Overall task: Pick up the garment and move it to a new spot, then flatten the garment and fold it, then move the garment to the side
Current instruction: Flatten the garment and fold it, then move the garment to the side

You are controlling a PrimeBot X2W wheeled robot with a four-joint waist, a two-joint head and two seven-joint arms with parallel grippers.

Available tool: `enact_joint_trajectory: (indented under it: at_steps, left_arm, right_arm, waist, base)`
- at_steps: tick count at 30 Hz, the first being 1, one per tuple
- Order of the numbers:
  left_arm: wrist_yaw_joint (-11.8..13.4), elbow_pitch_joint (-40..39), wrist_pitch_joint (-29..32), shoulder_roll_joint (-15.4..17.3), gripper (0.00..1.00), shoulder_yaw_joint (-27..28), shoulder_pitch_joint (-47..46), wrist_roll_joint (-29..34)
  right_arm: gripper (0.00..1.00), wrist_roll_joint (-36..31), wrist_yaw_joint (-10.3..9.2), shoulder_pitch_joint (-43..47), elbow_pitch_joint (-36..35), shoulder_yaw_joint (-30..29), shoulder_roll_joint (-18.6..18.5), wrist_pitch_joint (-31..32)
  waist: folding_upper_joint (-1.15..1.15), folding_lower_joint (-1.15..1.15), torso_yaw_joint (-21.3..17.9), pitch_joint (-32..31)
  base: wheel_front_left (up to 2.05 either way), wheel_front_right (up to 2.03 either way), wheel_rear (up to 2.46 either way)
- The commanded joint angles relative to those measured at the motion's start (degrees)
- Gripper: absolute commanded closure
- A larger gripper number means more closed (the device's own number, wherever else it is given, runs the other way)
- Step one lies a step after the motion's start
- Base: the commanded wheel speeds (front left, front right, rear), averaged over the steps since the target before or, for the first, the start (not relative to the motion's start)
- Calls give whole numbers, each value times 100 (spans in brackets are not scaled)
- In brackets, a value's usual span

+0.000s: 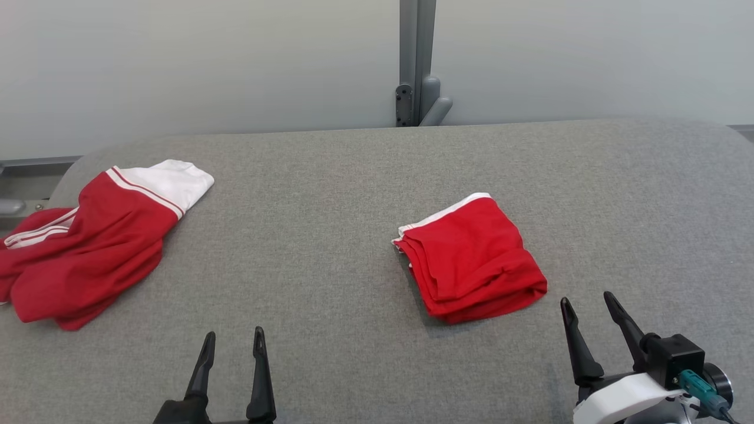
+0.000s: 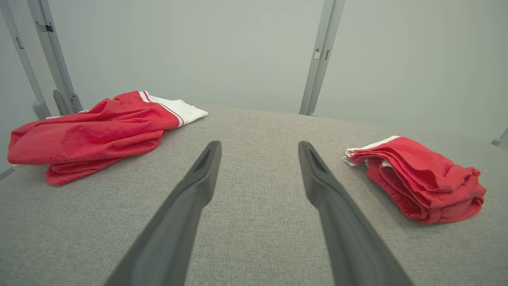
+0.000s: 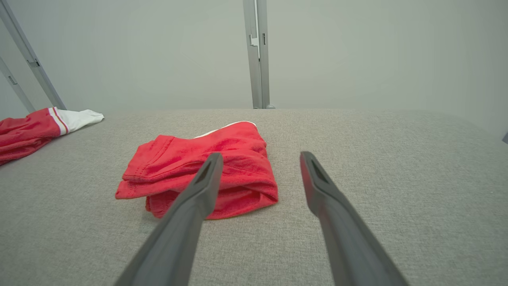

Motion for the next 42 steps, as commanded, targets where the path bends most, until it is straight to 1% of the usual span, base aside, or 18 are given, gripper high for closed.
enact_joint_trajectory:
  at_steps: [1, 15, 21, 25, 29, 32, 34, 35, 38, 39, 42]
  left_arm:
    - [-22, -3, 2, 12, 0, 19, 122, 73]
    - [-46, 58, 2, 12, 0, 3, 236, 165]
    - [-53, 97, 2, 12, 0, -44, 210, 182]
    - [-78, 137, 2, 12, 0, -91, 193, 116]
    - [-117, 208, 2, 12, 0, -186, 93, 93]
    - [-125, 243, 2, 13, 0, -265, 29, 75]
    - [-141, 282, 2, 13, 0, -317, 11, 70]
    - [-161, 307, 2, 13, 0, -342, -11, 85]
    - [-178, 340, 2, 13, 0, -411, -97, 74]
    - [-187, 343, 2, 13, 0, -440, -116, 74]
    - [-220, 362, 2, 13, 0, -521, -219, 65]
  right_arm:
    - [0, -40, 0, 101, -54, -33, 27, -17]
    - [0, -112, 0, 274, -155, -60, 142, -18]
    - [0, -115, -1, 310, -139, -80, 128, -18]
    - [0, 53, 0, 286, -57, -140, 155, -18]
    - [0, 196, 0, 132, 104, -129, 103, -18]
    - [0, 522, 0, -63, 449, -101, 59, -18]
    - [0, 950, 0, -278, 665, -72, 76, -18]
    - [0, 1140, 0, -391, 777, -32, 27, -18]
    - [0, 1991, 0, -809, 1237, 215, -115, -5]
    - [0, 2352, 0, -982, 1397, 325, -166, 120]
    - [0, 3215, 0, -1525, 1693, 534, -490, 400]
  waist:
    - [0, 0, 12, -18]
    - [0, 0, 57, -126]
    - [0, 0, 60, -149]
    - [0, 0, 89, -145]
    - [0, 0, 187, -91]
    - [0, 0, 299, -28]
    - [0, 0, 384, 33]
    - [0, 0, 425, 76]
    - [0, 0, 532, 248]
    - [0, 0, 562, 312]
    - [0, 0, 640, 496]
  base:
    - [0, 0, 0]
    - [0, 0, 0]
    - [0, 0, 0]
    - [0, 0, 0]
    - [0, 0, 0]
    - [0, 0, 0]
    - [0, 0, 0]
    - [0, 0, 0]
    - [0, 0, 0]
    - [0, 0, 0]
    - [0, 0, 0]
